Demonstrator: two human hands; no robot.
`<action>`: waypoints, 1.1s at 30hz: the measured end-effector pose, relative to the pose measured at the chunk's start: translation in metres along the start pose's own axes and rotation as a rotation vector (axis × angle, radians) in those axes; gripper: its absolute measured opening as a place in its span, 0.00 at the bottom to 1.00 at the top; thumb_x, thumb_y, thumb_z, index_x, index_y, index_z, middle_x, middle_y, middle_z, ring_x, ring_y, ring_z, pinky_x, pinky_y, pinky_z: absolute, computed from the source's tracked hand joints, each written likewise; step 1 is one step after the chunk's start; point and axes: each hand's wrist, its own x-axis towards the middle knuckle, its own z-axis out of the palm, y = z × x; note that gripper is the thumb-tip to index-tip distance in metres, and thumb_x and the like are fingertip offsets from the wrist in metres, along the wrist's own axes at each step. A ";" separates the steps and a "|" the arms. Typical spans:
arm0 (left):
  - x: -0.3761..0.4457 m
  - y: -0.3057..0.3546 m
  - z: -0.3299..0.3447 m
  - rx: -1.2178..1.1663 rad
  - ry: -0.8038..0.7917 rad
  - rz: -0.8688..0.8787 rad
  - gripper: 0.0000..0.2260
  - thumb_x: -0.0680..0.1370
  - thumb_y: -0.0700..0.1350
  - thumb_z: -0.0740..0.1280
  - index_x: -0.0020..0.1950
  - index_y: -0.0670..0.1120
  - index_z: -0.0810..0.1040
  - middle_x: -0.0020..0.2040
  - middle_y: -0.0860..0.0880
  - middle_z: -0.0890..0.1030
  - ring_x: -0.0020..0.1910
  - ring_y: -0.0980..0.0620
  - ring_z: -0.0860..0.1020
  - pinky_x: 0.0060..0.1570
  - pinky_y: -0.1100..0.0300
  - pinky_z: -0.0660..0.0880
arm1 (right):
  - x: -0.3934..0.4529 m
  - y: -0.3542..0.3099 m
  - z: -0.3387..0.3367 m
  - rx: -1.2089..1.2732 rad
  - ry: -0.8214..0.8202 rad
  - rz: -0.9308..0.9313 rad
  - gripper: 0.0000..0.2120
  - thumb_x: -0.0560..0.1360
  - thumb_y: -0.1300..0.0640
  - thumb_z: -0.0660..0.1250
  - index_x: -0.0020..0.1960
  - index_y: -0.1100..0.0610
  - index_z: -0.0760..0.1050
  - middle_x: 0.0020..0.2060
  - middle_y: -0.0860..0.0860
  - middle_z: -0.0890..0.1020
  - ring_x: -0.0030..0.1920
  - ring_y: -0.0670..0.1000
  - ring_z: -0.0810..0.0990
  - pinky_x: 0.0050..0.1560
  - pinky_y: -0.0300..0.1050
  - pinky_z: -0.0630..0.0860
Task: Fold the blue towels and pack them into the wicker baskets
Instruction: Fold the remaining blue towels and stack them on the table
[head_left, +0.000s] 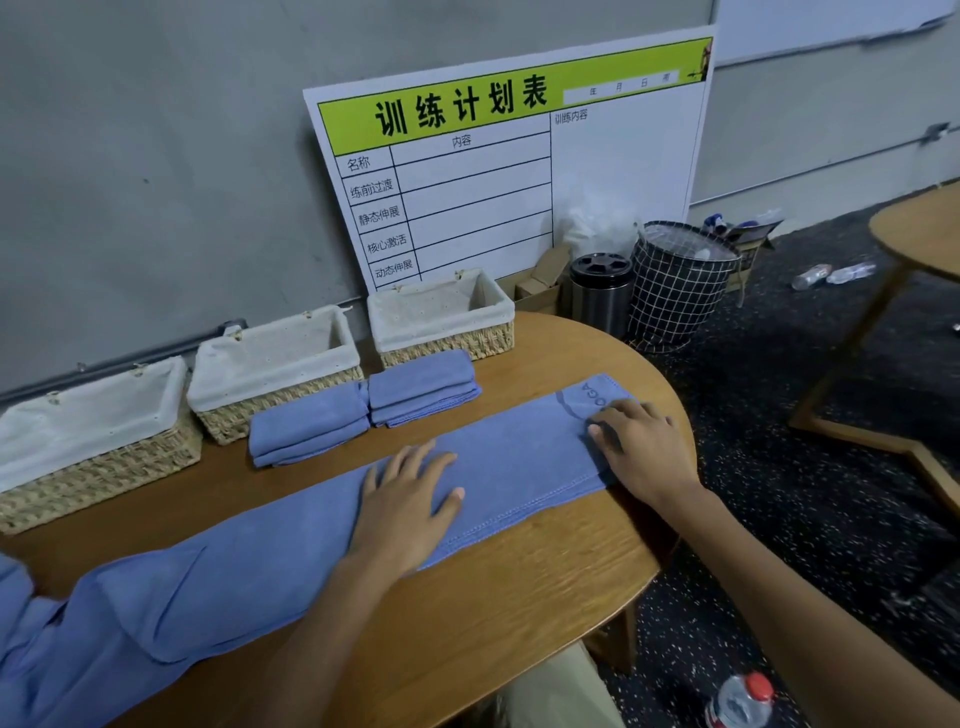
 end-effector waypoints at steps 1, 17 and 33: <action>0.002 0.001 -0.005 0.027 0.022 0.000 0.21 0.83 0.64 0.51 0.76 0.62 0.62 0.79 0.57 0.58 0.78 0.51 0.55 0.75 0.46 0.54 | 0.003 0.004 0.001 0.033 0.024 -0.019 0.12 0.82 0.50 0.61 0.58 0.53 0.80 0.59 0.51 0.79 0.57 0.57 0.74 0.54 0.52 0.70; 0.216 0.139 -0.002 -0.342 -0.046 0.337 0.09 0.83 0.44 0.65 0.61 0.51 0.81 0.52 0.51 0.75 0.54 0.49 0.77 0.59 0.48 0.75 | 0.016 0.040 -0.005 0.184 0.039 0.296 0.15 0.78 0.46 0.68 0.59 0.54 0.78 0.53 0.53 0.77 0.55 0.58 0.75 0.55 0.56 0.73; 0.194 0.168 0.027 -0.316 0.240 0.334 0.04 0.82 0.48 0.65 0.56 0.54 0.76 0.53 0.54 0.77 0.53 0.50 0.76 0.56 0.49 0.70 | 0.000 0.054 -0.014 0.211 0.098 0.164 0.04 0.79 0.55 0.66 0.48 0.49 0.72 0.41 0.45 0.77 0.42 0.53 0.78 0.46 0.53 0.72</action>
